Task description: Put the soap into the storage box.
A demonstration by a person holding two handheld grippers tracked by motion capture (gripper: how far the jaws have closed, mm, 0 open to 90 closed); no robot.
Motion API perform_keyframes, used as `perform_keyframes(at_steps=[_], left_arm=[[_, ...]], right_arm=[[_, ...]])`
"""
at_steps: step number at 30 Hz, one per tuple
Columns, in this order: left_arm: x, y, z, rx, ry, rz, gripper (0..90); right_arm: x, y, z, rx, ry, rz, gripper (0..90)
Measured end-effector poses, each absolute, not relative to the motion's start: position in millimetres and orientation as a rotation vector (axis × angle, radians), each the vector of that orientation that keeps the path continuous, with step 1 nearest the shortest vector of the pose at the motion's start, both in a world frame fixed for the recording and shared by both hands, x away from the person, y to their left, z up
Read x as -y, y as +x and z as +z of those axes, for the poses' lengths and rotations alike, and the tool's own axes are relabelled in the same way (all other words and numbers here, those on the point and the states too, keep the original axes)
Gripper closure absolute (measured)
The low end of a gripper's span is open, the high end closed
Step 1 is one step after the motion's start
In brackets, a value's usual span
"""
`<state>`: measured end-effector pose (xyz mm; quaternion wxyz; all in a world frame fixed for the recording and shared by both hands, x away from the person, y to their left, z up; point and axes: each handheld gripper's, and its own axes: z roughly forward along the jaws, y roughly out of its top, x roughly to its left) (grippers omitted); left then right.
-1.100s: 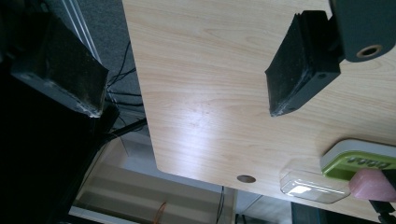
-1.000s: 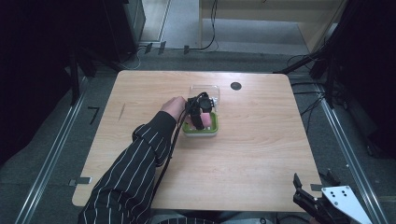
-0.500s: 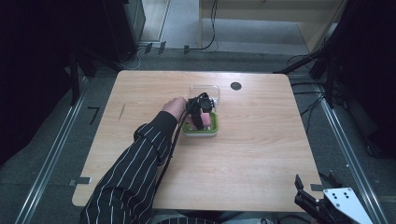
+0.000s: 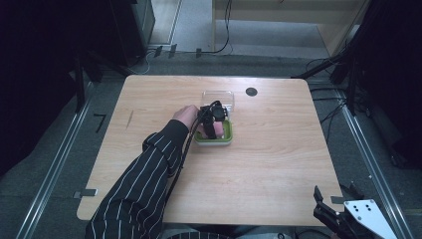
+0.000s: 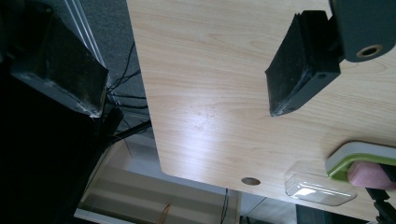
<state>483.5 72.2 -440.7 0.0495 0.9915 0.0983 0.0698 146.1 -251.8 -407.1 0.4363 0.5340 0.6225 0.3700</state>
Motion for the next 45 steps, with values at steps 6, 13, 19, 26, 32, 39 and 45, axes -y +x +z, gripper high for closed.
perform_keyframes(at_steps=[6,13,19,26,32,39,45], left_arm=[[-73.0,483.9,-441.1,-0.303,3.012,0.205,38.4],[-76.1,486.1,-440.7,-0.331,2.989,0.165,37.1],[-77.0,486.1,-435.9,-0.356,2.964,0.144,31.9],[-75.2,485.2,-429.9,-0.397,2.966,0.188,24.1],[-77.5,484.5,-423.8,-0.472,2.952,0.212,14.6],[-86.3,479.3,-416.3,-0.592,2.911,0.185,7.8],[-95.3,468.9,-410.5,-0.677,2.894,0.199,6.2]], right_arm=[[251.8,146.2,-407.1,-1.548,1.329,0.921,13.2],[251.7,146.0,-407.0,-1.548,1.329,0.922,13.1],[252.0,146.7,-407.3,-1.547,1.33,0.924,13.1],[254.4,150.7,-409.6,-1.554,1.33,0.929,13.2],[256.5,153.6,-410.7,-1.559,1.335,0.938,13.1],[253.6,154.3,-409.6,-1.557,1.326,0.942,13.1],[251.8,157.0,-409.4,-1.571,1.314,0.948,13.1]])
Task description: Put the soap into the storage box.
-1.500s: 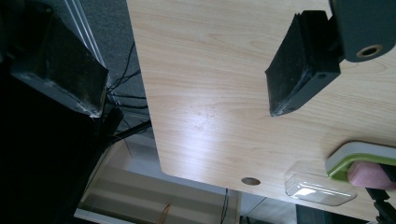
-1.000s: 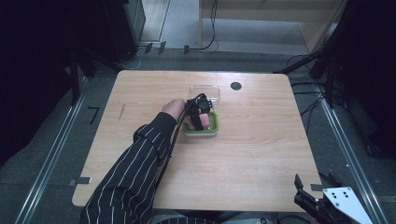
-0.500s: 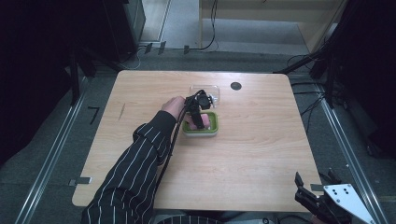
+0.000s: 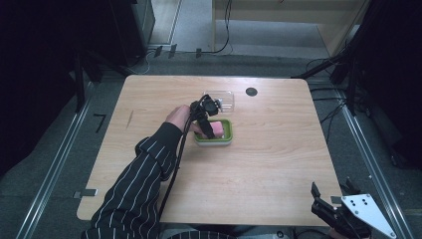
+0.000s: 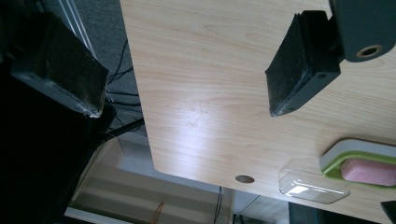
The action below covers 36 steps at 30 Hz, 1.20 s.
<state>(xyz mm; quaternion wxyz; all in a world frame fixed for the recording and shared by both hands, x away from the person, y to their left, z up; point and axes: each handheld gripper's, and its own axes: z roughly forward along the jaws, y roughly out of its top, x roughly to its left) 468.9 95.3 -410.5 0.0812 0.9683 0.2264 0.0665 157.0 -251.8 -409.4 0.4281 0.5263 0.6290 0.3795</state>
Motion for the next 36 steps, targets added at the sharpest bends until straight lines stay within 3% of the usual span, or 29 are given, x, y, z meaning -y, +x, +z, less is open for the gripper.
perform_keyframes(at_steps=[36], left_arm=[[-166.9,388.1,-404.6,-1.019,2.874,0.193,3.1]], right_arm=[[229.7,178.0,-405.5,-1.631,1.231,1.019,13.1]])
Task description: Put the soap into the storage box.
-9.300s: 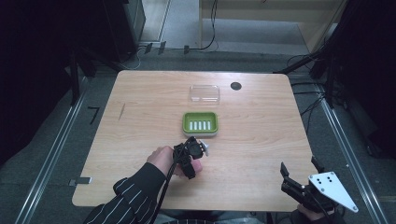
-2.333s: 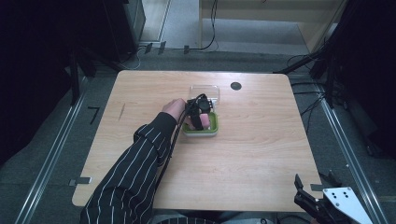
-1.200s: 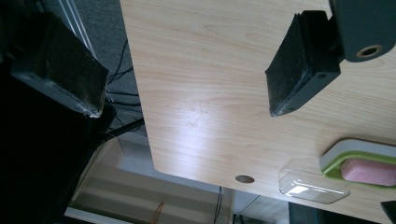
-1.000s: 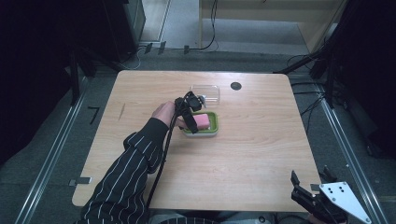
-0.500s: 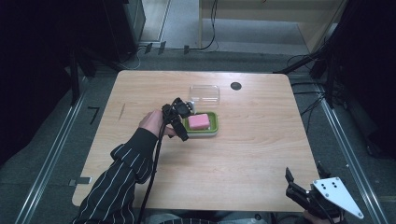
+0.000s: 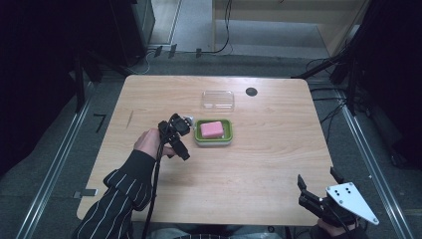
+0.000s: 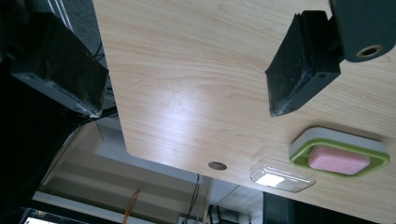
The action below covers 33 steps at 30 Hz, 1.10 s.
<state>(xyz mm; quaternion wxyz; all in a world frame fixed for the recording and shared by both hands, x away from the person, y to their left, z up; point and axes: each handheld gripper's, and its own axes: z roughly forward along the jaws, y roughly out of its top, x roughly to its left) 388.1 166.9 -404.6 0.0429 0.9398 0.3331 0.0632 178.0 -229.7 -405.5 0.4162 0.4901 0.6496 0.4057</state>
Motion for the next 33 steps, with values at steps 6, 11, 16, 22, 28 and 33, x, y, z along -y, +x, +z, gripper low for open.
perform_keyframes(at_steps=[6,11,16,22,28,33], left_arm=[[-175.1,376.9,-407.1,-1.058,2.856,0.194,2.6],[-180.4,367.7,-408.8,-1.086,2.829,0.202,1.7],[-184.7,356.2,-411.1,-1.106,2.813,0.202,1.6],[-189.6,342.7,-416.8,-1.134,2.794,0.205,1.4],[-196.4,333.4,-419.4,-1.156,2.782,0.217,1.4],[-201.9,322.7,-425.5,-1.178,2.767,0.229,1.4]], right_arm=[[228.2,179.8,-405.4,-1.637,1.221,1.026,13.2],[227.8,180.4,-405.3,-1.638,1.221,1.028,13.2],[227.1,180.5,-405.3,-1.636,1.22,1.028,13.1],[226.4,180.8,-405.2,-1.636,1.217,1.031,13.2],[226.2,181.2,-405.2,-1.636,1.214,1.033,13.1],[226.6,181.3,-405.2,-1.635,1.213,1.035,13.2]])
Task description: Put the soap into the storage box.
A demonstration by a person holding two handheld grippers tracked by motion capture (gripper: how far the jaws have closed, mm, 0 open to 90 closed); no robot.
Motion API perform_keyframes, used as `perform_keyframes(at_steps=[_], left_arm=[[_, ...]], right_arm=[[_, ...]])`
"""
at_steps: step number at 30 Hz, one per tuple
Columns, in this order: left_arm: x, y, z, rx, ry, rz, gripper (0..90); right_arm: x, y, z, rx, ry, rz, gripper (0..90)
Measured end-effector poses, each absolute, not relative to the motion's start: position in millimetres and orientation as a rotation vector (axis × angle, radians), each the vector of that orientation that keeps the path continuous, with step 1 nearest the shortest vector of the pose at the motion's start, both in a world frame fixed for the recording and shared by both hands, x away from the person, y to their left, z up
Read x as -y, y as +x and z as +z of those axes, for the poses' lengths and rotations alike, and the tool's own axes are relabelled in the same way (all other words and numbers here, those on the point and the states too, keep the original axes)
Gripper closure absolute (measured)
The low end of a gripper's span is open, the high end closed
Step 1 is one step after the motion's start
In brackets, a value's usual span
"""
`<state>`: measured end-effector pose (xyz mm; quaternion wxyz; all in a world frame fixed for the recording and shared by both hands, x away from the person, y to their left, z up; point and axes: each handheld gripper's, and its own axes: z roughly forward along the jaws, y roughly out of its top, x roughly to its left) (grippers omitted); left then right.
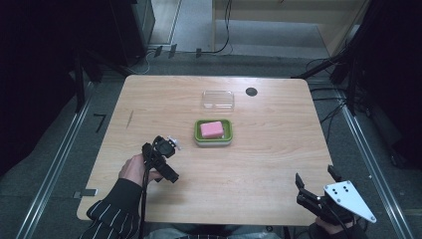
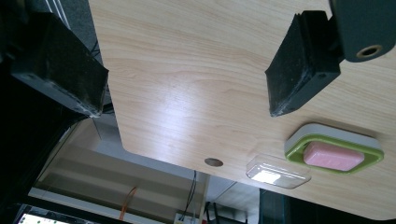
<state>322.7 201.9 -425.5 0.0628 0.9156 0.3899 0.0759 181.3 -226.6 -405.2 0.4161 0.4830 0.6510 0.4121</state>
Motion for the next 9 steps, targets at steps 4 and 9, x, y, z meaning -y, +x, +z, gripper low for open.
perform_keyframes(at_steps=[4,9], left_arm=[[-208.6,312.4,-432.0,-1.189,2.76,0.207,1.2],[-213.3,310.9,-437.5,-1.201,2.761,0.19,1.2]], right_arm=[[226.7,180.7,-405.2,-1.629,1.221,1.039,13.1],[226.9,181.5,-405.5,-1.628,1.215,1.036,13.1]])
